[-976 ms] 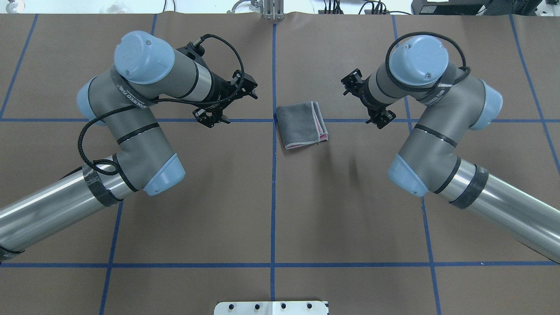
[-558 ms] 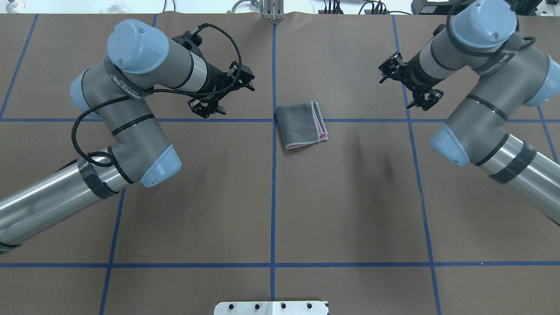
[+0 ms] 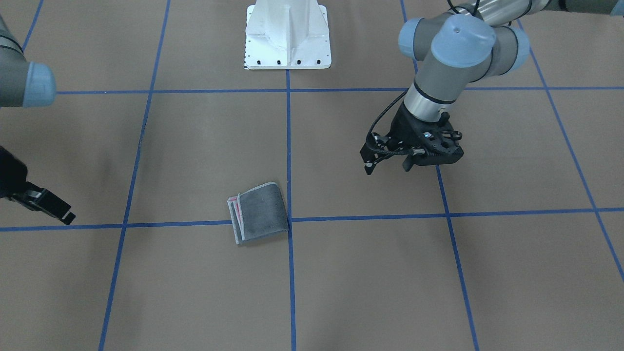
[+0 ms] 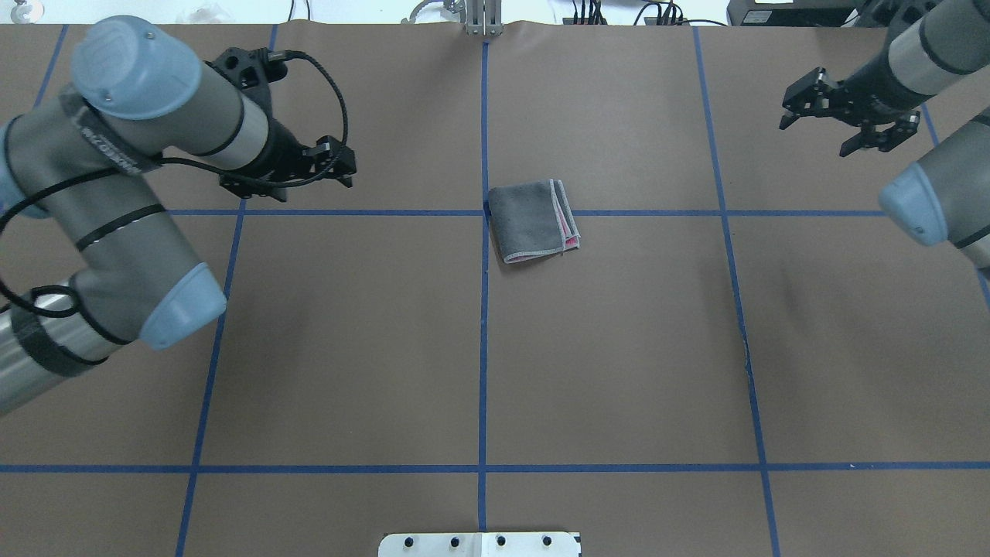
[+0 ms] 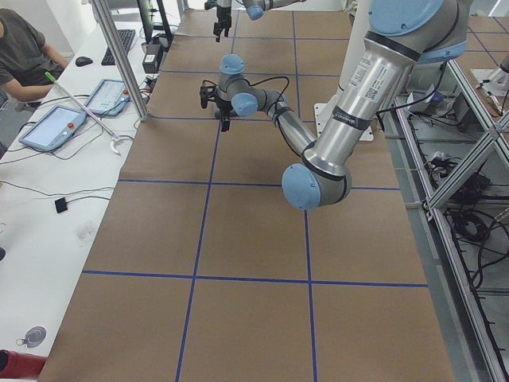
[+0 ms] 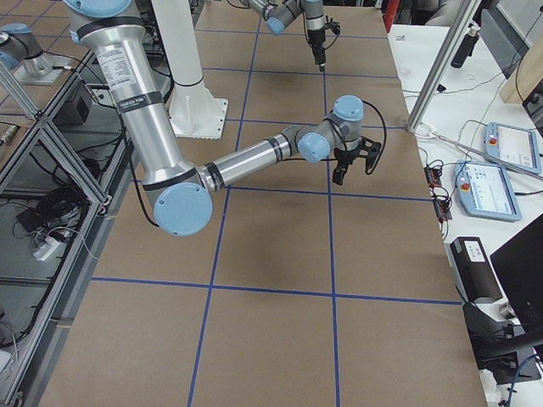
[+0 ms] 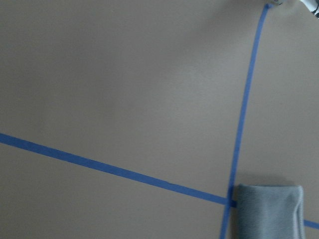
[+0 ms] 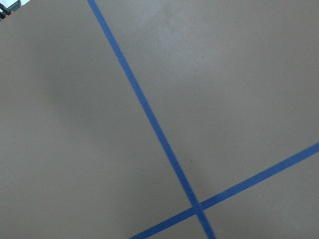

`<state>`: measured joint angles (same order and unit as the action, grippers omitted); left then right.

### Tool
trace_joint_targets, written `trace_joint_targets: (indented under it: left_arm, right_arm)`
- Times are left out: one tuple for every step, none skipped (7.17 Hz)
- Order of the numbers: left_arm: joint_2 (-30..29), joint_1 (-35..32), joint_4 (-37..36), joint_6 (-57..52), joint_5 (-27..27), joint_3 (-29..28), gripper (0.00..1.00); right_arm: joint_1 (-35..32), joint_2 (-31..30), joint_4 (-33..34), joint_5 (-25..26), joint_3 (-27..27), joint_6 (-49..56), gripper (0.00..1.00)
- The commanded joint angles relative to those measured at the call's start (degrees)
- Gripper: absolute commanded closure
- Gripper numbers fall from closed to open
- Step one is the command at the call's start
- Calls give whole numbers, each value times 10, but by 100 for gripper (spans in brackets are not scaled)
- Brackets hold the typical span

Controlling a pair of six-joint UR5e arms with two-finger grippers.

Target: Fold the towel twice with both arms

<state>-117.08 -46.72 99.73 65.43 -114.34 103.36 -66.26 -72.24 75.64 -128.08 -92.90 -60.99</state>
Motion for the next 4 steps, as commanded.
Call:
trace_joint_targets:
  left_arm:
    - [137,-58,-41,-225,-4,84,0]
    - [189,-98,-41,-323,-38,92,0]
    - [230,-142,-41,-414,-55,91,0]
    - [260,-191,-43,-484,-80,79,0]
  right_arm:
    - [-56,-48,2,-43,5,156,0]
    - [-75,-73,2,-49,5,221,0]
    - [-90,-93,2,-49,7,282,0]
    - [-106,-105,3,-49,18,333,0]
